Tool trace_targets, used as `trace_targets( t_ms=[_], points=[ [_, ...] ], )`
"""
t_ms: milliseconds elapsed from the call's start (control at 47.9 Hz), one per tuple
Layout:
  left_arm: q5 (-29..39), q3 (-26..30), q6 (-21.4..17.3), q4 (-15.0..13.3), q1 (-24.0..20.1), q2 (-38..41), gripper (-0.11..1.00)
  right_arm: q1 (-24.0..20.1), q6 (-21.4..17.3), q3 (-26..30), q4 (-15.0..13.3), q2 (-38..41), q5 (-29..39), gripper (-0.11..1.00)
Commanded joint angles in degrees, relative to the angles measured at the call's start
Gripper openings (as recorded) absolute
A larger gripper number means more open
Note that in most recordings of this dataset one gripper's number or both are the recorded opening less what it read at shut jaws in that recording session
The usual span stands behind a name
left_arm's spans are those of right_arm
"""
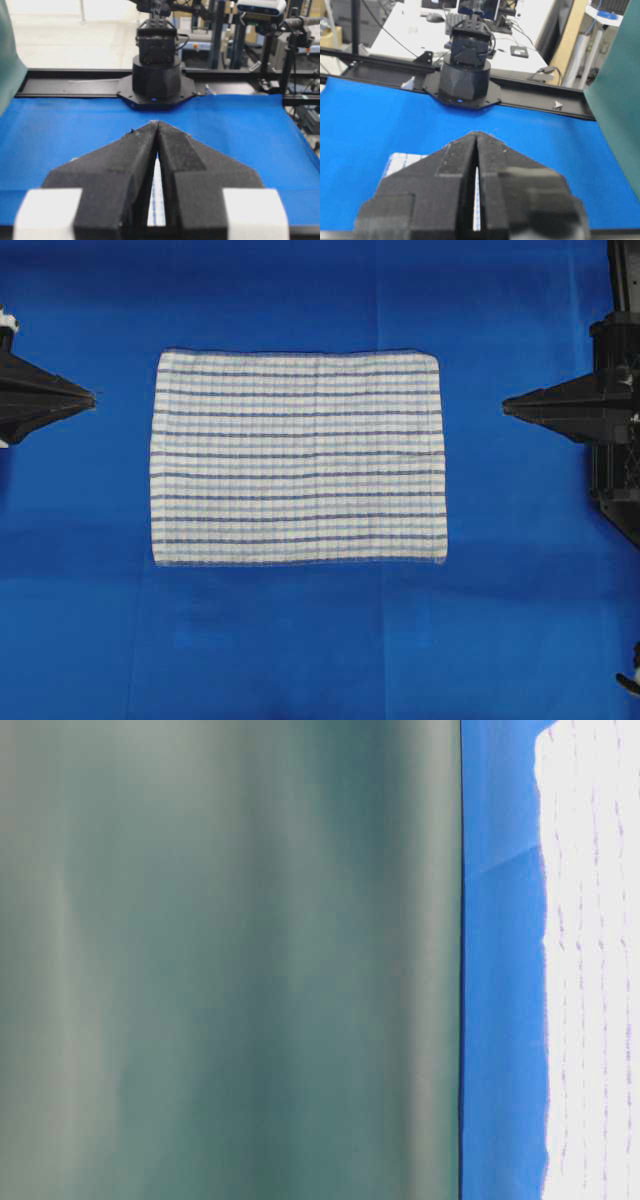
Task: Fold the blue towel.
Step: 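Move both grippers to the top corners of the white striped towel and grasp them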
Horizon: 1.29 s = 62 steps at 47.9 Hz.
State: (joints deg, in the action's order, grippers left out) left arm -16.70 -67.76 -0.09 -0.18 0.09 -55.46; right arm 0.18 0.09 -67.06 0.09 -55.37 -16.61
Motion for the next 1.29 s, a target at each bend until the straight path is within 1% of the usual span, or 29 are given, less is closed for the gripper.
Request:
trace_targets(
  t_ms=[0, 167, 230, 355, 480, 522, 563, 626, 647, 689, 772, 814, 835, 897, 939, 981, 1106, 1273],
  points=[
    [1.1, 0.9, 0.7, -2.9, 0.1, 0.3, 0.02, 0.5, -0.3, 1.1, 0.2, 0.8, 0.1, 0.0],
    [1.8, 0.7, -0.1, -2.8, -0.5, 0.7, 0.02, 3.1, -0.5, 3.3, 2.0, 3.2, 5.0, 0.0],
    [1.8, 0.3, -0.1, -2.8, -1.4, 1.3, 0.02, 4.1, -0.5, 3.7, 2.5, 4.5, 6.5, 0.0],
    [1.8, -0.7, -0.1, -2.8, -4.7, 3.6, 0.02, 6.8, -0.7, 3.4, 3.2, 7.0, 6.7, 0.0],
    [1.8, -1.2, 0.1, -2.8, -9.0, 7.7, 0.02, 11.2, -1.1, 3.3, 4.7, 11.1, 6.9, 0.01],
    [1.8, -1.2, 0.2, -2.8, -10.3, 9.1, 0.02, 12.7, -1.1, 3.3, 5.2, 12.5, 7.0, 0.05],
    [1.7, -1.4, 0.2, -2.8, -11.6, 10.4, 0.02, 13.9, -1.1, 3.3, 5.7, 14.2, 6.9, 0.12],
    [1.6, -1.7, 0.2, -2.8, -13.8, 12.8, 0.03, 15.6, -1.1, 3.3, 6.1, 16.6, 7.0, 0.25],
    [1.5, -1.8, 0.2, -2.8, -14.3, 13.6, 0.05, 16.1, -1.1, 3.3, 6.2, 17.5, 6.9, 0.32],
    [1.5, -2.0, 0.2, -2.8, -15.4, 15.2, 0.12, 17.3, -1.1, 3.2, 6.3, 19.8, 6.7, 0.44],
    [1.0, -2.2, 0.3, -2.8, -17.3, 18.5, 0.33, 19.4, -1.1, 3.2, 6.5, 23.1, 6.4, 0.69],
    [0.4, -2.3, 0.3, -2.8, -18.2, 20.3, 0.45, 20.4, -1.1, 3.2, 6.5, 24.8, 6.1, 0.77],
    [0.1, -2.3, 0.2, -2.8, -18.6, 21.2, 0.51, 20.8, -1.1, 3.1, 6.5, 25.6, 5.7, 0.78],
    [-1.6, -2.3, 0.2, -2.8, -20.7, 24.4, 0.65, 22.3, -1.1, 2.9, 6.5, 28.0, 4.4, 0.76],
    [-2.7, -2.3, 0.2, -2.8, -21.8, 26.5, 0.72, 23.2, -1.1, 2.7, 6.5, 30.1, 2.8, 0.74],
    [-3.9, -2.4, 0.2, -2.8, -22.9, 28.4, 0.73, 23.9, -1.1, 2.5, 6.5, 31.8, 1.6, 0.72],
    [-9.1, -2.5, 0.2, -2.8, -25.9, 35.8, 0.7, 25.2, -1.1, 2.1, 6.5, 37.1, -2.3, 0.72],
    [-14.9, -1.7, 0.3, -2.8, -27.2, 44.6, 0.7, 26.2, -1.1, 2.3, 6.5, 43.9, -6.8, 0.72]
  ],
)
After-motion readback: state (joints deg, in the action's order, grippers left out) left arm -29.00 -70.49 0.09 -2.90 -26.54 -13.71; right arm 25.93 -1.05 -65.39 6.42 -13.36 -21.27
